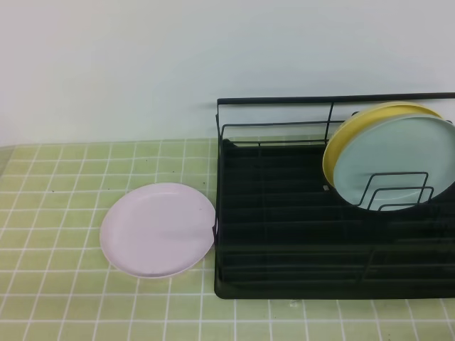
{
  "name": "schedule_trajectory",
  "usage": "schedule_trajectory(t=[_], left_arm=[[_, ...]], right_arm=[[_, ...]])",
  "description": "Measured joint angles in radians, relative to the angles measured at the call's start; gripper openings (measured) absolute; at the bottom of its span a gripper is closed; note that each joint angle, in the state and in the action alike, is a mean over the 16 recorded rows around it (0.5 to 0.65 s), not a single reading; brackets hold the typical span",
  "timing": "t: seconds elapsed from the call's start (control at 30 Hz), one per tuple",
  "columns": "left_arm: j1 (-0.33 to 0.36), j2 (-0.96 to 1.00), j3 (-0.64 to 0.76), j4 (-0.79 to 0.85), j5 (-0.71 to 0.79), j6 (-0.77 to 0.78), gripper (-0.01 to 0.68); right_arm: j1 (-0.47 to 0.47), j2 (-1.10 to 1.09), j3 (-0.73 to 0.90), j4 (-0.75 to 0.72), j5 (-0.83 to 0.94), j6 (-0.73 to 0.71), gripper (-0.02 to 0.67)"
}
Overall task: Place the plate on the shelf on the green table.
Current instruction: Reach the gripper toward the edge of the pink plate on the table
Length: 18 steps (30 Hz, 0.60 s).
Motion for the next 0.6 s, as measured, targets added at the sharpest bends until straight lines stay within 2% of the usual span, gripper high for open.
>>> schedule_trajectory(t=[0.13, 0.3, 0.47, 0.6], left_arm=[[0.000, 0.000, 0.000, 0.001, -0.094, -0.009, 0.000], [0.000, 0.001, 0.000, 0.009, -0.140, -0.036, 0.000], [0.000, 0.001, -0.015, 0.021, -0.129, -0.074, 0.000], [0.000, 0.002, -0.063, 0.032, -0.055, -0.108, 0.000]], right_arm=[[0.000, 0.000, 0.002, 0.000, 0.000, 0.000, -0.001], [0.000, 0.000, 0.012, 0.000, 0.000, 0.000, -0.001], [0.000, 0.000, 0.002, 0.000, 0.000, 0.000, -0.001], [0.000, 0.000, 0.002, 0.000, -0.001, 0.000, -0.001]])
